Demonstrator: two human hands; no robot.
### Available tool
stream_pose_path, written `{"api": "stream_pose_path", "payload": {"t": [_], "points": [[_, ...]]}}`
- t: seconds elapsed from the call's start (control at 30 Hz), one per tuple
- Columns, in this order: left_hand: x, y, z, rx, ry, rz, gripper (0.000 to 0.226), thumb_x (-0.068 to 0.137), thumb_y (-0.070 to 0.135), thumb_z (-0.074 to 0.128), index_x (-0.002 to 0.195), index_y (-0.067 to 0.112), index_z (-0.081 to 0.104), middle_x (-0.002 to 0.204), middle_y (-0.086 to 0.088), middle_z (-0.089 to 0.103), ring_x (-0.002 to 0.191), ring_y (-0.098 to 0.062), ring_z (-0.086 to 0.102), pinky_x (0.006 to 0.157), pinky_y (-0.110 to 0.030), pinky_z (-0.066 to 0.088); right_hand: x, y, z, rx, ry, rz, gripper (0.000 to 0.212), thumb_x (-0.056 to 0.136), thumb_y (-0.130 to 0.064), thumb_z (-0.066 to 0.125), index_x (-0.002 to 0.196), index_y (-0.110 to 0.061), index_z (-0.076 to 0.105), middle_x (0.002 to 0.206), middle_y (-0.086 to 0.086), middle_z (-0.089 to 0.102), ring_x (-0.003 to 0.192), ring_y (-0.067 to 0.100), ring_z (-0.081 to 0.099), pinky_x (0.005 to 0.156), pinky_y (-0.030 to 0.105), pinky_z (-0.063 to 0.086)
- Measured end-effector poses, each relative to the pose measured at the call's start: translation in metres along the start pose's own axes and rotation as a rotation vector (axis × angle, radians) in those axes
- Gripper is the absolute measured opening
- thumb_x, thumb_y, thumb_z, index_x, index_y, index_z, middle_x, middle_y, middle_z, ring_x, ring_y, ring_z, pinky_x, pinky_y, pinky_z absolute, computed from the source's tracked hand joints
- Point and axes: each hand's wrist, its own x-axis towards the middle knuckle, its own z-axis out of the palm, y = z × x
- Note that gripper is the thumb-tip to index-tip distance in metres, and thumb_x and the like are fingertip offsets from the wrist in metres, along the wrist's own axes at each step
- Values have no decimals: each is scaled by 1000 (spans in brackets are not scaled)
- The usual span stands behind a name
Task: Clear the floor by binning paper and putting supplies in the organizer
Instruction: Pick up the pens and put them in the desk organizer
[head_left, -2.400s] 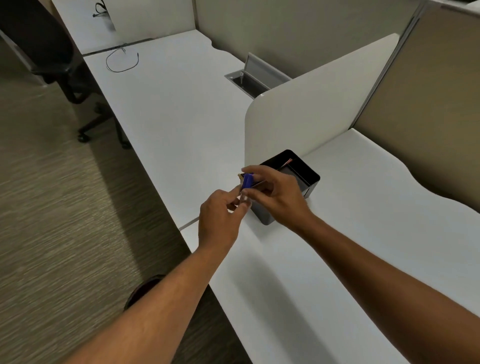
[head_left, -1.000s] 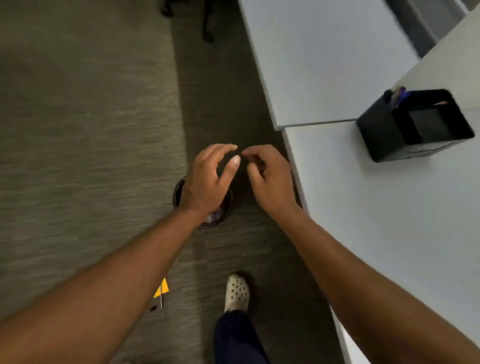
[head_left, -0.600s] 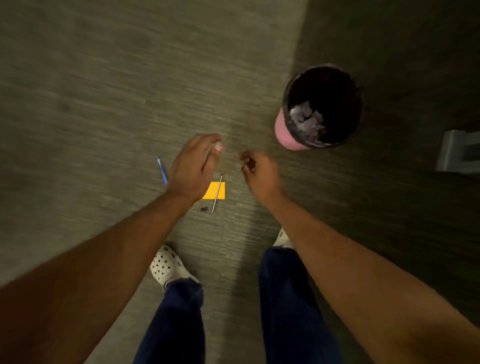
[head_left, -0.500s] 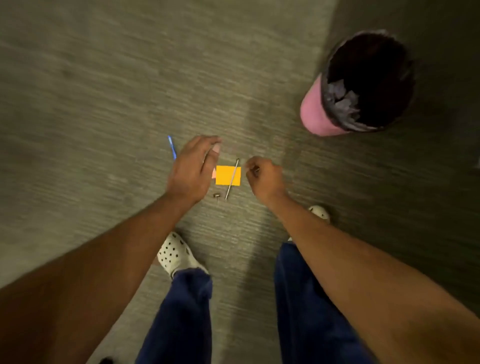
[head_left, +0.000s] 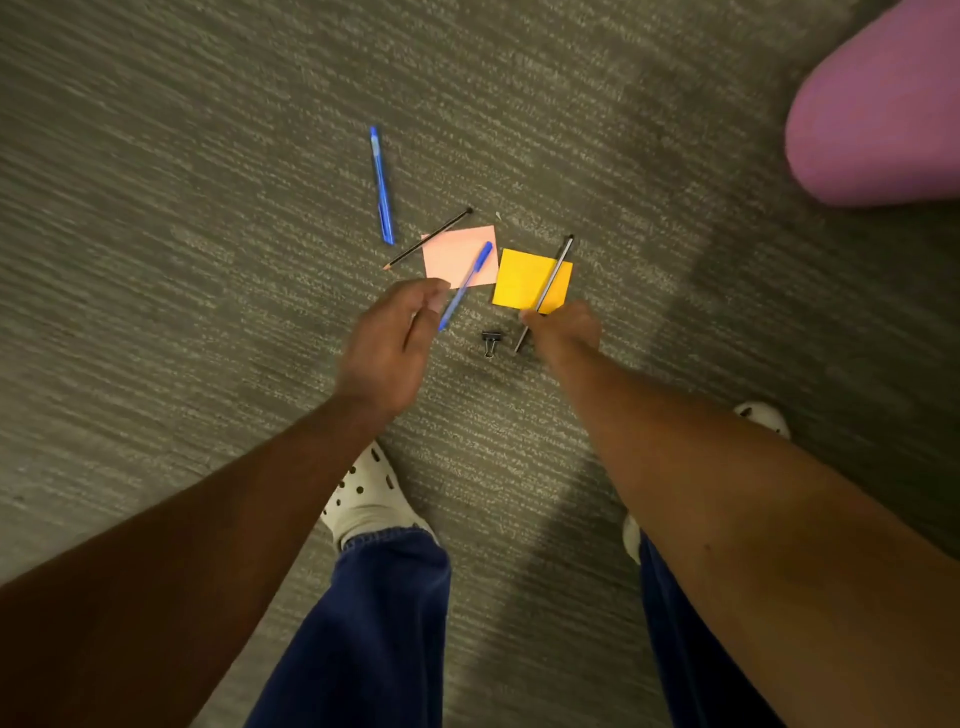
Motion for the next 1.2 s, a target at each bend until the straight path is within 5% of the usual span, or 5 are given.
{"api": "stream_pose_path", "payload": {"t": [0.13, 0.33, 0.6, 0.93, 1.2], "points": [[3, -8, 15, -68, 7, -127, 24, 103, 21, 59, 123, 15, 71, 111, 2, 73, 98, -14, 68, 85, -36, 59, 0, -2, 0, -87, 13, -22, 43, 91, -36, 74, 119, -3, 70, 124, 18, 71, 114, 35, 69, 78, 31, 47], [18, 2, 30, -214, -59, -343, 23, 98, 36, 68, 101, 16, 78, 83, 0, 73, 68, -9, 61, 62, -21, 49, -71, -13, 7, -67, -296, -610, 29, 89, -24, 76, 65, -22, 61, 60, -8, 60, 54, 4, 55, 52, 23, 36], [28, -33, -14, -369, 293, -477, 29, 100, 28, 67, 92, 2, 76, 81, -17, 74, 72, -38, 70, 73, -54, 61, -41, -81, 21, -452, -236, -950, 19, 102, -15, 55, 107, -6, 71, 106, 17, 68, 100, 36, 64, 80, 43, 49], [29, -37, -41, -502, 265, -450, 22, 99, 24, 70, 107, 5, 78, 77, -21, 70, 70, -30, 69, 71, -49, 64, 14, -157, 40, -1091, 26, -1194, 40, 101, -5, 48, 138, -15, 58, 151, 11, 44, 131, 38, 44, 107, 48, 39], [20, 19, -69, -514, 272, -405, 15, 93, 22, 77, 107, 18, 81, 85, -16, 79, 75, -22, 73, 75, -52, 66, -46, -123, -27, -333, -135, -855, 23, 101, -4, 53, 124, -4, 56, 100, 23, 69, 86, 34, 66, 75, 38, 54]]}}
